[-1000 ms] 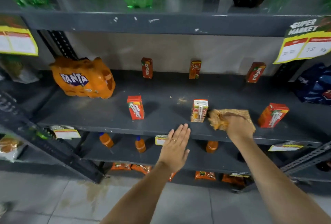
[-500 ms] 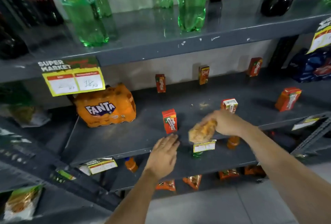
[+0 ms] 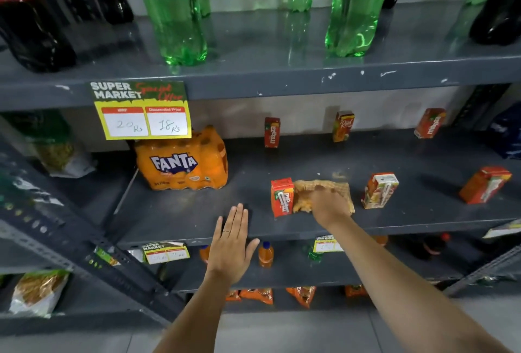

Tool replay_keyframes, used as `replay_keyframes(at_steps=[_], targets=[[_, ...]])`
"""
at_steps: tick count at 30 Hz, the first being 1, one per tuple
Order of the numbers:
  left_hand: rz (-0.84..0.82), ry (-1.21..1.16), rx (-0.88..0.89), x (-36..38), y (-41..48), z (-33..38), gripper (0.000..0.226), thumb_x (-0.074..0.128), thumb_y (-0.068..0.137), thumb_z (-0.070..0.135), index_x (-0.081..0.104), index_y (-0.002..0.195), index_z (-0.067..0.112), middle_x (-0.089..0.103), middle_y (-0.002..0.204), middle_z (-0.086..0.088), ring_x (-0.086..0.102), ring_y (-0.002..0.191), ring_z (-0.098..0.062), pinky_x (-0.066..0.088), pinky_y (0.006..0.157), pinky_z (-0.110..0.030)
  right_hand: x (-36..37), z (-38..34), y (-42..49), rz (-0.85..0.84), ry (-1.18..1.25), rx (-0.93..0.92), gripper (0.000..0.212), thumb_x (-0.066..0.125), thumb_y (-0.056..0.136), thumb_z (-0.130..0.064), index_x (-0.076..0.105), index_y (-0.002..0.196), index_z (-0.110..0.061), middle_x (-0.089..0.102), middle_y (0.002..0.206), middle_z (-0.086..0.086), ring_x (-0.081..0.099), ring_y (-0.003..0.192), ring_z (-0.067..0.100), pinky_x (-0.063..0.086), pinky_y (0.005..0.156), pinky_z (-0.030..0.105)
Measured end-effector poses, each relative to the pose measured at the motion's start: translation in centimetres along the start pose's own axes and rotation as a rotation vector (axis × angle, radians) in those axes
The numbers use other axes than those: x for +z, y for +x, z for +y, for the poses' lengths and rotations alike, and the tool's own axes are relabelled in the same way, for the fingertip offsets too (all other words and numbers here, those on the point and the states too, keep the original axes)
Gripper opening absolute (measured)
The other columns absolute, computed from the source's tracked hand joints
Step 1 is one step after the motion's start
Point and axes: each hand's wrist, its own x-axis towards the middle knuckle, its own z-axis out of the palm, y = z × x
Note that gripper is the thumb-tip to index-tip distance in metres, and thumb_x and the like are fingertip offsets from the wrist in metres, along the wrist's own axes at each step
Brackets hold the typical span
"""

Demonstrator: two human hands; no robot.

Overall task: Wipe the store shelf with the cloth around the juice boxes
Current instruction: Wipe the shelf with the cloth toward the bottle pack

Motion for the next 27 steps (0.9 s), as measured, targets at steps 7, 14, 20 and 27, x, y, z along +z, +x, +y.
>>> replay_keyframes(at_steps=[7, 14, 20, 27], targets=[[-0.011, -0.021, -0.001, 0.2, 0.0, -0.1, 0.071, 0.011, 0.099, 0.057, 0.007, 0.152, 0.011, 0.010, 0.160, -0.006, 0.006, 0.148, -0.021, 0.014, 0.119, -0.044, 0.9, 2.3, -6.9, -0.121, -0.022, -0.070, 0.034, 0.040, 0.094, -0.008, 0.067, 0.114, -0.016, 0.069, 0.109, 0.003, 0.065, 0.099, 0.021, 0.052, 0.081, 0.029], [-0.031, 0.015, -0.007, 0.0, 0.1, 0.2, 0.075, 0.002, 0.096, 0.060, 0.006, 0.152, 0.011, 0.008, 0.161, -0.006, 0.002, 0.148, -0.021, 0.005, 0.118, -0.041, -6.3, 3.0, 1.2, -0.076, 0.188, -0.058, 0.025, 0.053, 0.092, -0.023, 0.070, 0.109, -0.018, 0.070, 0.111, 0.010, 0.065, 0.101, 0.030, 0.053, 0.088, 0.039], [-0.024, 0.005, 0.008, -0.2, 0.1, 0.1, 0.076, 0.002, 0.094, 0.061, 0.003, 0.152, 0.010, 0.004, 0.161, -0.006, -0.002, 0.148, -0.021, 0.001, 0.119, -0.042, -1.9, 1.4, 3.5, -0.099, -0.062, -0.153, 0.040, 0.047, 0.093, -0.006, 0.056, 0.132, -0.012, 0.060, 0.133, 0.012, 0.060, 0.117, 0.031, 0.050, 0.096, 0.039], [-0.009, -0.007, -0.003, 0.2, 0.1, 0.1, 0.075, 0.005, 0.096, 0.060, 0.001, 0.152, 0.010, 0.001, 0.161, -0.006, -0.003, 0.148, -0.021, 0.004, 0.120, -0.044, 1.3, 2.5, -7.3, -0.085, -0.023, -0.188, 0.039, 0.040, 0.094, -0.007, 0.056, 0.129, -0.014, 0.065, 0.122, 0.007, 0.064, 0.107, 0.027, 0.051, 0.085, 0.033]])
